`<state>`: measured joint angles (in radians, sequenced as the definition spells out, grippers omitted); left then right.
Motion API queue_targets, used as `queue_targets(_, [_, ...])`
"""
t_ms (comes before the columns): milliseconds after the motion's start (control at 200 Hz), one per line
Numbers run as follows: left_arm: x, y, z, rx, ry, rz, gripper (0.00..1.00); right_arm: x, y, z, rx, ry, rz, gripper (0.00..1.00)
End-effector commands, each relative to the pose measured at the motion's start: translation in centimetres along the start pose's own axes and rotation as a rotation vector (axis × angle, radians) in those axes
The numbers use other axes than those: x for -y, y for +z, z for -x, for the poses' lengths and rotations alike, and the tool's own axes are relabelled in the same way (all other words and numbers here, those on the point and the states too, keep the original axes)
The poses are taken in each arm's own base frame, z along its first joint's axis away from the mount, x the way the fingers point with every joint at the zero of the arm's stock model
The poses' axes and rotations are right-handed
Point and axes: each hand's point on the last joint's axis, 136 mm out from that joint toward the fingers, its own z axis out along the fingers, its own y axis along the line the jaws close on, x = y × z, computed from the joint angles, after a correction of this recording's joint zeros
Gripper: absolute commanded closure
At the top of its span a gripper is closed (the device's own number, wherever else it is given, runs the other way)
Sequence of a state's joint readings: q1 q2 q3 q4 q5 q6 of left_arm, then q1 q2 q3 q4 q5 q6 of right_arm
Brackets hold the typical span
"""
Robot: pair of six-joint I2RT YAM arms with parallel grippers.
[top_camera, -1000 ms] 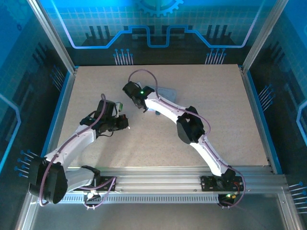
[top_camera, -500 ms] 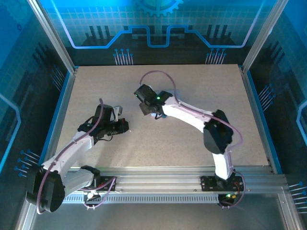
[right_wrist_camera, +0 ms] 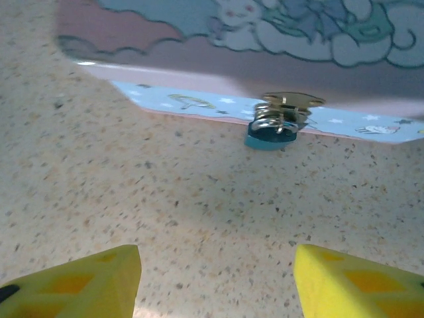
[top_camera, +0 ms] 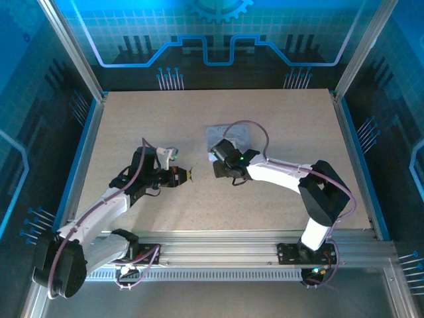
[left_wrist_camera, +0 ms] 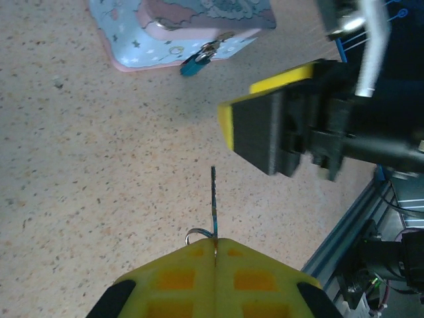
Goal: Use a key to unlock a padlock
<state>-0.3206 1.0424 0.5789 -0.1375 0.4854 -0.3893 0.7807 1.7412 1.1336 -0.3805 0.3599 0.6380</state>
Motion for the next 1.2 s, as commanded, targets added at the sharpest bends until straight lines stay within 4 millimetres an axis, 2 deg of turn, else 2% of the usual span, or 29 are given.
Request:
queue_targets(0, [0.8, 0.3, 0.0, 0.009, 0.044, -0.039, 1.00, -0.1, 1.6, 1.5, 0.043, 0.135, 0.056, 0.38])
queue_targets(95, [0.7, 0.4, -0.2, 0.010, 0.044, -0.042, 1.00, 0.2, 2.6, 1.9, 0.051, 0.148, 0.052, 0.39])
queue_targets(395, [0.4, 0.7, -0.3, 0.020, 0.061, -0.044, 1.00, 1.6, 5.5, 2.7, 0.082, 0.197, -0.013, 0.50])
queue_targets(630, [0.2, 0.7, -0.3, 0.023, 0.077, -0.039, 1.00, 2.5, 5.8, 3.0, 0.117, 0.196, -0.059, 0.56])
queue_targets(905, [-0.1, 0.9, -0.6, 0.022, 0.087, -0.034, 1.00, 2.6, 5.7, 3.7, 0.157, 0.151, -0.037, 0.55])
queue_targets(1191, [-0.2, 0.8, -0.8, 0.018, 0.083, -0.033, 1.00, 3.8, 6.0, 3.8, 0.159, 0.158, -0.062, 0.52])
